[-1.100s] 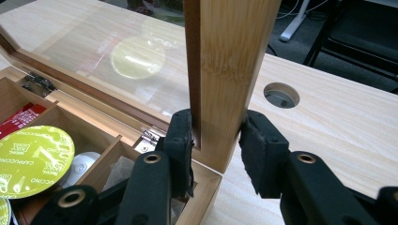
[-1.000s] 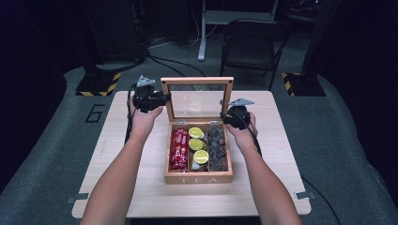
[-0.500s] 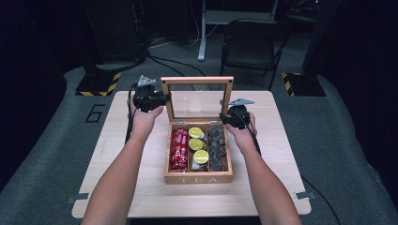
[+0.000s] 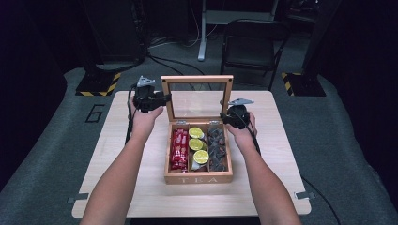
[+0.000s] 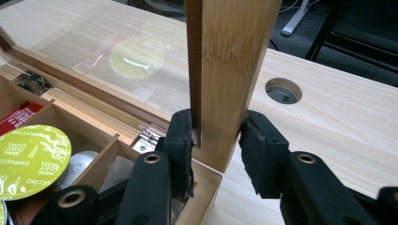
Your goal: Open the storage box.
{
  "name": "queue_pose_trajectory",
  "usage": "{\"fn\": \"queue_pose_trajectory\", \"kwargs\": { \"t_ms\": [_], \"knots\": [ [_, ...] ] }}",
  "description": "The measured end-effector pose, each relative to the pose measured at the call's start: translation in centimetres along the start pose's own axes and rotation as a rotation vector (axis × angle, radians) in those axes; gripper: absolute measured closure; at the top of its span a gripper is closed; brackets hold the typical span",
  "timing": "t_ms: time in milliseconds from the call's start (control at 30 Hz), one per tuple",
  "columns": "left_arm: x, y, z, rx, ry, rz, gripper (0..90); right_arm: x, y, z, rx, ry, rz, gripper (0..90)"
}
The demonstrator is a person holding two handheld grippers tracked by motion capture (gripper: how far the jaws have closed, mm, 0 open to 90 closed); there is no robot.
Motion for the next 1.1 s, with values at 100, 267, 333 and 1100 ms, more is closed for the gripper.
{"fn": "queue_pose_trajectory", "kwargs": {
  "t_ms": [100, 267, 333, 1100],
  "knots": [
    [-0.1, -0.1, 0.0, 0.004, -0.010, 0.004, 59.4, 0.1, 0.1, -0.1, 0.004, -0.002, 0.006, 64.2],
    [0.1, -0.2, 0.0, -0.001, -0.016, 0.010, 52.9, 0.2, 0.2, -0.1, -0.006, 0.005, -0.011, 64.2],
    [0.2, -0.3, 0.0, -0.001, -0.017, 0.010, 50.5, 0.3, 0.3, -0.2, -0.007, 0.004, -0.016, 64.2],
    [-1.0, -1.8, 0.8, -0.022, 0.000, 0.025, 49.2, 0.5, 0.8, -0.7, -0.045, 0.008, -0.049, 64.1]
  ]
}}
Point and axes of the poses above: each handheld gripper's, and its own axes: z roughly backward along the jaws, y roughly out of its top, x roughly to its right, the point moved 4 cm from there along -z, roughly forward along the jaws, and after that the axes turned 14 degrees about -x, right-handed, at the moved point
